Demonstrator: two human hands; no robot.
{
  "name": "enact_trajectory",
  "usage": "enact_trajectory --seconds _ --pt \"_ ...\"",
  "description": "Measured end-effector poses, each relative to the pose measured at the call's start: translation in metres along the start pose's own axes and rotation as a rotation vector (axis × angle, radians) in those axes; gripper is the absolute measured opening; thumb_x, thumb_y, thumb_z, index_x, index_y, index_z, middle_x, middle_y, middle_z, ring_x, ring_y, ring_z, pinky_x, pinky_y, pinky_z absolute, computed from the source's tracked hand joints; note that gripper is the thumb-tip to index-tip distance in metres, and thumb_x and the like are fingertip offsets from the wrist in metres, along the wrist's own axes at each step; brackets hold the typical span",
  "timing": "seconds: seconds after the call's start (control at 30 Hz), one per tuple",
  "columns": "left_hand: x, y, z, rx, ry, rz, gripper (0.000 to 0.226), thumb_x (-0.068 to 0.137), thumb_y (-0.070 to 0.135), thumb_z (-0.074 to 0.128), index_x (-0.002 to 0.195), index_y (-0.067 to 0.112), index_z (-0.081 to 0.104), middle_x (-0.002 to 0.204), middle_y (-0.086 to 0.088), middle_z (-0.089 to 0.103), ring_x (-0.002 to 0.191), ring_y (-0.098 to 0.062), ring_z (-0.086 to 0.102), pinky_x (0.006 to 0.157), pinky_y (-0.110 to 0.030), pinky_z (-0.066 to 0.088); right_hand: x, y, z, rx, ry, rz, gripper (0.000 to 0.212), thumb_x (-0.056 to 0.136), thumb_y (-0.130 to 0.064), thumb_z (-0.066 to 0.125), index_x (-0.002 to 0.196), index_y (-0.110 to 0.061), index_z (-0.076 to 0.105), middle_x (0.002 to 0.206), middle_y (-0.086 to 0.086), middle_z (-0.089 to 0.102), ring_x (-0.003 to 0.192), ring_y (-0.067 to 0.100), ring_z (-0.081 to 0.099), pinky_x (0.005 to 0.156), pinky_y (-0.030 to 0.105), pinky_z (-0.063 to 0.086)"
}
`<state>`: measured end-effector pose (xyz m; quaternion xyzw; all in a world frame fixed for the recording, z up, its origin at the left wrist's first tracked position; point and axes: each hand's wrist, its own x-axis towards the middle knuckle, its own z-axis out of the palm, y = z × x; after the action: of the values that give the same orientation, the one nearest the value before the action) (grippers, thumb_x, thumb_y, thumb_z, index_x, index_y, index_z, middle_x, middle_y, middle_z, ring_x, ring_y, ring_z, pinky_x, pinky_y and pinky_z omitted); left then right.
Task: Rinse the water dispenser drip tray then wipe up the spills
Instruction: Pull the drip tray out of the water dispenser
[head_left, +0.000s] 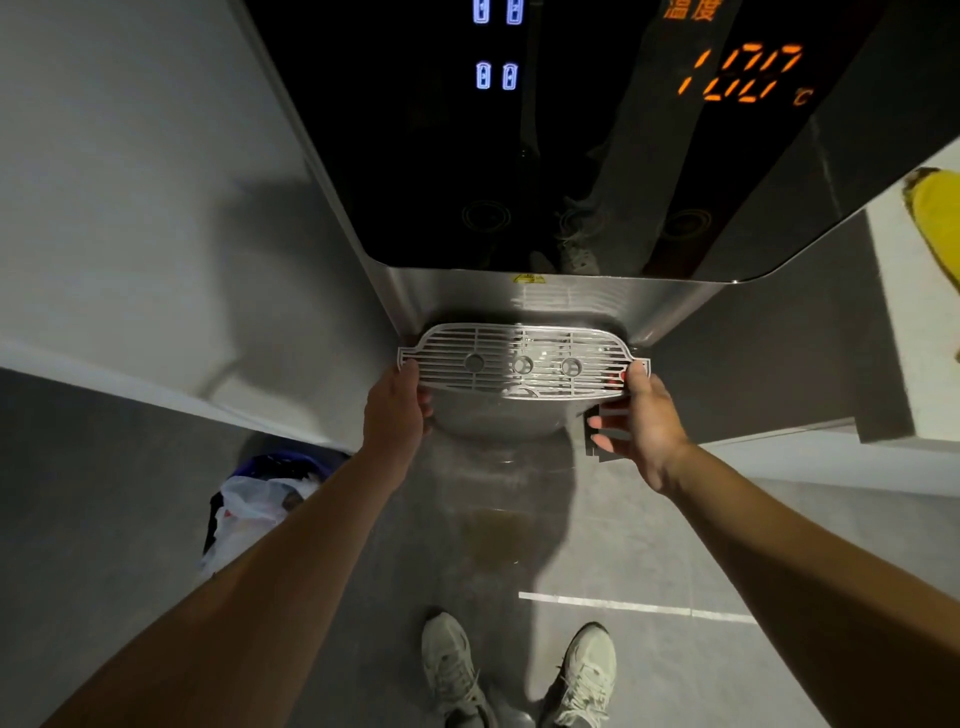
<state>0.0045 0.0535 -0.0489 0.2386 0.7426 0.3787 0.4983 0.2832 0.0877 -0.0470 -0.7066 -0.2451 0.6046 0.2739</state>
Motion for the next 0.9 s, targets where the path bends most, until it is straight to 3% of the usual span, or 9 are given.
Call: enact_trajectory --seconds 0.1,0.27,0.37,0.47,0.6,0.77,0.9 --pt "-0.019 -0.007 -0.005 -0.034 0.014 -0.006 0.029 0.109 0.033 0.041 0.095 0.025 0.064 0.093 -0.013 0.064 0.076 -0.021 0.060 0.063 -0.031 0.049 -0.017 0.013 -0.002 0.006 0.001 -0.004 0.048 0.107 -0.057 0.031 0.124 -0.018 0.053 0.105 0.012 0.069 0.076 0.023 0.065 0.054 0.029 0.055" --pt "-0.073 -0.010 -0.025 -0.068 0.030 -0.026 0.024 0.109 0.026 0.042 0.100 0.020 0.064 0.093 -0.018 0.060 0.080 -0.026 0.055 0.052 -0.025 0.046 -0.084 0.026 -0.014 -0.019 0.000 -0.013 0.048 0.108 -0.055 0.029 0.124 -0.016 0.052 0.099 0.007 0.071 0.070 0.019 0.063 0.057 0.029 0.053" --pt "-0.117 -0.002 -0.044 -0.085 0.012 -0.040 0.021 0.107 0.024 0.044 0.103 0.015 0.063 0.083 -0.017 0.060 0.068 -0.023 0.054 0.043 -0.018 0.043 -0.141 0.027 -0.027 0.006 -0.004 -0.007 0.046 0.108 -0.056 0.030 0.121 -0.018 0.055 0.093 0.002 0.069 0.073 0.019 0.063 0.062 0.031 0.053" --pt "-0.165 0.010 -0.063 -0.064 0.001 -0.044 0.022 0.107 0.024 0.046 0.101 0.012 0.064 0.073 -0.008 0.062 0.058 -0.016 0.055 0.045 -0.021 0.046 -0.200 0.025 -0.044 0.041 -0.014 0.013 0.050 0.108 -0.055 0.032 0.126 -0.014 0.055 0.097 0.004 0.068 0.075 0.019 0.062 0.065 0.031 0.053" --pt "-0.234 0.031 -0.078 -0.075 -0.031 -0.020 0.021 0.107 0.027 0.048 0.100 0.019 0.065 0.074 -0.005 0.065 0.058 -0.013 0.056 0.048 -0.024 0.045 -0.275 0.023 -0.073 0.110 0.003 0.017 0.050 0.108 -0.053 0.037 0.128 -0.012 0.057 0.096 0.007 0.068 0.073 0.019 0.060 0.065 0.032 0.052" --pt "-0.316 0.058 -0.082 -0.075 -0.155 0.015 0.017 0.107 0.029 0.052 0.102 0.024 0.068 0.073 -0.001 0.071 0.060 -0.012 0.063 0.050 -0.026 0.048 -0.357 0.027 -0.120 0.205 0.056 -0.019 0.041 0.106 -0.054 0.043 0.118 -0.017 0.059 0.099 0.010 0.064 0.074 0.021 0.060 0.068 0.033 0.051" --pt "-0.366 0.070 -0.065 -0.063 -0.168 -0.027 0.020 0.105 0.030 0.057 0.099 0.013 0.068 0.075 -0.005 0.072 0.063 -0.015 0.066 0.053 -0.028 0.050 -0.405 0.038 -0.166 0.251 0.112 -0.055 0.037 0.103 -0.054 0.049 0.109 -0.019 0.061 0.094 0.008 0.066 0.070 0.019 0.062 0.064 0.032 0.052"
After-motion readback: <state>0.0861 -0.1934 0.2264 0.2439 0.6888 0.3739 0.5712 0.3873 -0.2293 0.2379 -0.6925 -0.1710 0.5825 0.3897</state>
